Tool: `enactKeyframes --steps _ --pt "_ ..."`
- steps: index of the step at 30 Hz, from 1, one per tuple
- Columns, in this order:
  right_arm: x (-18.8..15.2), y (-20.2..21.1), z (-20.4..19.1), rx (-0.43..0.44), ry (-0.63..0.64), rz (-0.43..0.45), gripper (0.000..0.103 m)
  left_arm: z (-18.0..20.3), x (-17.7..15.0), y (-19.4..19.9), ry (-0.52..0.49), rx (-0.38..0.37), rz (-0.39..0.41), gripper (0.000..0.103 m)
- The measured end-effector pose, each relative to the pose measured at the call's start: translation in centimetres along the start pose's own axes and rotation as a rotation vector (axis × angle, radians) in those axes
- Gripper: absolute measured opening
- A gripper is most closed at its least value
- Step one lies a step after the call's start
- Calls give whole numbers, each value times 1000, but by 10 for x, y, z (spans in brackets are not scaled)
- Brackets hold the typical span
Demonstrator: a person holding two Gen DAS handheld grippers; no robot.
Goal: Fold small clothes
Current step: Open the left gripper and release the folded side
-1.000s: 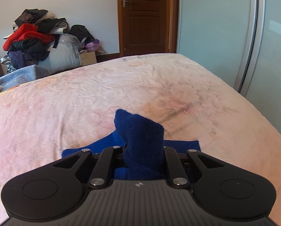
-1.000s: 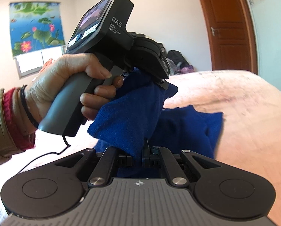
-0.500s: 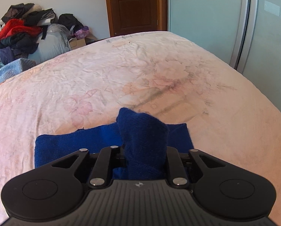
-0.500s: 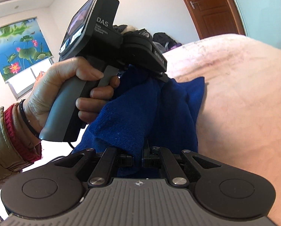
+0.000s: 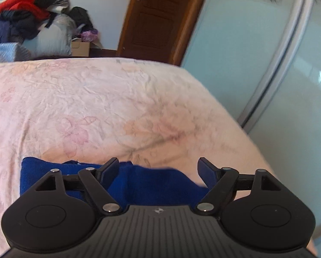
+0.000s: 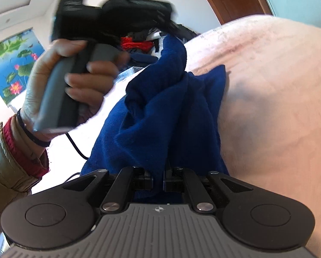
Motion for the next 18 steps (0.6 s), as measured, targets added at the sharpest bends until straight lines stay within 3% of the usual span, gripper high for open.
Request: enactKeyframes --steps 4,11,14,18 --pt "-1 3 10 28 -75 -12 19 -19 2 13 27 63 17 82" --pt "3 24 25 62 -130 -59 32 -45 -46 55 -177 183 39 82" --pt "9 43 27 7 -104 -37 37 -55 -71 76 -205 202 58 82" --pt "22 59 21 -86 -75 53 36 -63 -96 92 -166 205 52 82"
Point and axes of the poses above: each gripper's, at about its wrist camera, not at the fingertips, and y roughly against the way its jaws point, z to its right, x to its top, the point moved 1 cm from there along -y, roughly the way its jaws point, and after that the axes turned 3 degrees about y, right-handed, at the moved point
